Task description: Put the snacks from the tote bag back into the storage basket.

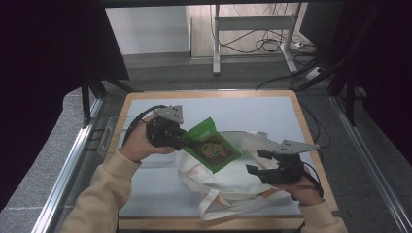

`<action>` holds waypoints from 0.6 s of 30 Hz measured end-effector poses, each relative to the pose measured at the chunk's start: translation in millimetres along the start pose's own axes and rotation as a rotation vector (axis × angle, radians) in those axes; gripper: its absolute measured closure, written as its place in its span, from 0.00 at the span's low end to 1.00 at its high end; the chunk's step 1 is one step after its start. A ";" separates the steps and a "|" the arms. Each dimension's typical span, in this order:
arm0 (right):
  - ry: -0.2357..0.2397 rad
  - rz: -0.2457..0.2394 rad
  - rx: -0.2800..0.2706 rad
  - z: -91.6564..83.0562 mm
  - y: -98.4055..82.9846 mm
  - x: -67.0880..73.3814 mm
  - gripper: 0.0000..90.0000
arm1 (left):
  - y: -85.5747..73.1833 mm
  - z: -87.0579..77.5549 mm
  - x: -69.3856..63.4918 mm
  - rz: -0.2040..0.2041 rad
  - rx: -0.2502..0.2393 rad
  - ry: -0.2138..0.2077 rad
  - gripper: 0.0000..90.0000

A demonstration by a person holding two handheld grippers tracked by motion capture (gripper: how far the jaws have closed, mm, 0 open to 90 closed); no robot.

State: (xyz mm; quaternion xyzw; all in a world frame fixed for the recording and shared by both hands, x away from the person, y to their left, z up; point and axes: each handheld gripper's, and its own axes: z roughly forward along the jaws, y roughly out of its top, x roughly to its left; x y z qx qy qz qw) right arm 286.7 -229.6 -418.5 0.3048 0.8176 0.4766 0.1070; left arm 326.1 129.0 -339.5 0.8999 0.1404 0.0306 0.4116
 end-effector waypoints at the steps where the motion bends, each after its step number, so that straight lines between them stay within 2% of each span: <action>1: -0.002 0.003 0.002 0.3 -0.7 -0.6 0.32 | 0.2 -1.3 0.1 0.003 0.005 0.000 0.86; 4: -0.006 0.005 0.007 0.4 -1.8 -1.5 0.32 | 1.0 -4.0 -0.6 0.002 0.004 0.006 0.86; 9: 0.004 -0.002 0.011 0.7 -2.8 -1.1 0.33 | 3.2 -10.9 0.0 -0.016 -0.032 0.032 0.86; 18: 0.001 -0.008 0.024 2.3 -3.4 -0.9 0.33 | 3.7 -19.4 1.1 -0.023 -0.035 0.035 0.86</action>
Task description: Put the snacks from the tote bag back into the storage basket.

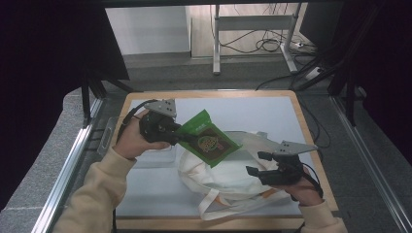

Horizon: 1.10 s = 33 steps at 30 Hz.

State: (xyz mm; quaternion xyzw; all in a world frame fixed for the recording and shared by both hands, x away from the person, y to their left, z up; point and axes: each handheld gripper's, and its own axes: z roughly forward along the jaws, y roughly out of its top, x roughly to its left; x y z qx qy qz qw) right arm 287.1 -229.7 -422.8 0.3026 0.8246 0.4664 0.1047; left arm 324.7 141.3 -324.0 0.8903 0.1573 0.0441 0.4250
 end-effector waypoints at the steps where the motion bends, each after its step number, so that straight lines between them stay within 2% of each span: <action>1: 0.001 0.000 0.002 0.2 0.0 0.1 0.33 | 0.1 -1.2 -0.1 0.001 0.002 0.002 0.86; 6: 0.015 -0.021 0.023 2.5 -0.2 2.9 0.35 | 1.0 -5.4 -3.1 0.008 -0.014 0.001 0.86; 16: 0.011 -0.025 0.026 1.2 0.1 1.6 0.34 | -0.8 -14.7 8.6 -0.025 -0.027 0.004 0.86; 25: 0.002 -0.014 0.021 -0.9 -0.5 -0.6 0.34 | 2.6 -24.6 15.9 -0.044 -0.035 0.028 0.86; 29: -0.013 -0.021 0.033 0.5 -0.8 -0.9 0.34 | 6.1 -31.3 15.8 -0.036 -0.047 0.031 0.86; 33: -0.019 -0.029 0.041 1.9 -1.0 -0.3 0.34 | 8.5 -35.7 19.3 -0.036 -0.038 0.046 0.86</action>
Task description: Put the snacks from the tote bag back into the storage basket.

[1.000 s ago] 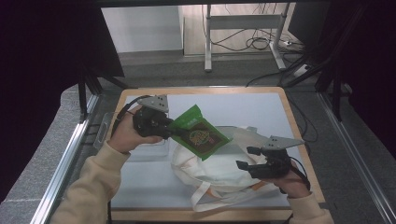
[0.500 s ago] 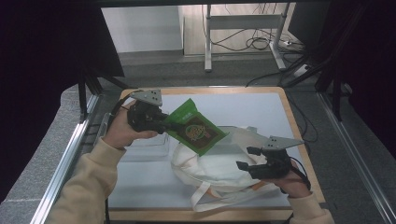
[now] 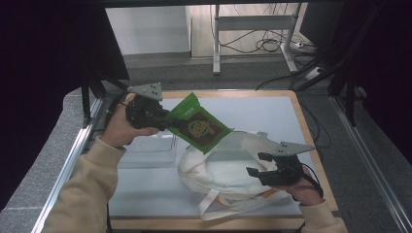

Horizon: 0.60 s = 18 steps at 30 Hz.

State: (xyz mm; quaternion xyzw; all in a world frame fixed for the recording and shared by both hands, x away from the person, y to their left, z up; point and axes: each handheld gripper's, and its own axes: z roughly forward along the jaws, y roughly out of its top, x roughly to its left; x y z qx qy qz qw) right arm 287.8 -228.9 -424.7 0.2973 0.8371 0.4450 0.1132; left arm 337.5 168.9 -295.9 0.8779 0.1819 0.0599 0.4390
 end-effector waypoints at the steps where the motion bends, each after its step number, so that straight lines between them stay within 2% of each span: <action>1: 0.000 -0.001 0.000 0.1 0.0 0.1 0.34 | 0.2 -1.1 1.1 0.000 0.001 0.003 0.86; 7: -0.003 0.001 0.000 -0.3 -0.4 -0.3 0.33 | -3.0 -14.0 10.1 -0.024 -0.011 0.030 0.86; 18: -0.002 0.000 -0.004 0.6 0.0 -0.2 0.33 | -18.7 -34.5 22.7 -0.067 -0.016 0.077 0.86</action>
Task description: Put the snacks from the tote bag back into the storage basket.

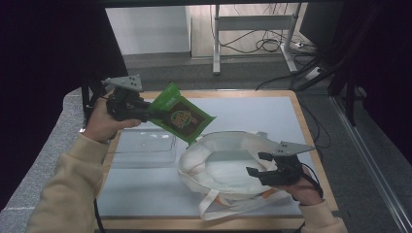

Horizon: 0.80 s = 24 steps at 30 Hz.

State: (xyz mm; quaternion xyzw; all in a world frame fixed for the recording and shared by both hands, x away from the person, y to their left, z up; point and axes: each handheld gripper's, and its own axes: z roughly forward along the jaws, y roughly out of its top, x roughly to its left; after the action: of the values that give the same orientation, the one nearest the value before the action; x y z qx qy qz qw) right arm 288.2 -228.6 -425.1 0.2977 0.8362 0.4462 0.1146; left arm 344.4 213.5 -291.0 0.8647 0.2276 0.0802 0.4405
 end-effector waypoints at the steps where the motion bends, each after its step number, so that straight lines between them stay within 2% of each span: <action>1: -0.002 -0.002 0.005 0.6 0.0 0.0 0.32 | -1.0 -1.0 0.8 -0.004 -0.001 0.002 0.86; 10: -0.014 0.021 -0.002 -1.1 -0.7 -1.2 0.29 | -8.7 -7.1 9.3 -0.024 0.024 0.034 0.86; 24: -0.024 0.012 0.002 -0.2 -2.4 -2.1 0.29 | -17.3 -18.9 22.7 -0.046 0.019 0.074 0.87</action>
State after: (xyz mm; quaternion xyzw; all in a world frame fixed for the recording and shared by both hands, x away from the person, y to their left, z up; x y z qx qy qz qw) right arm 288.9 -231.0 -427.1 0.3081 0.8334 0.4423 0.1219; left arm 352.5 246.6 -294.9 0.8598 0.2642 0.1001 0.4254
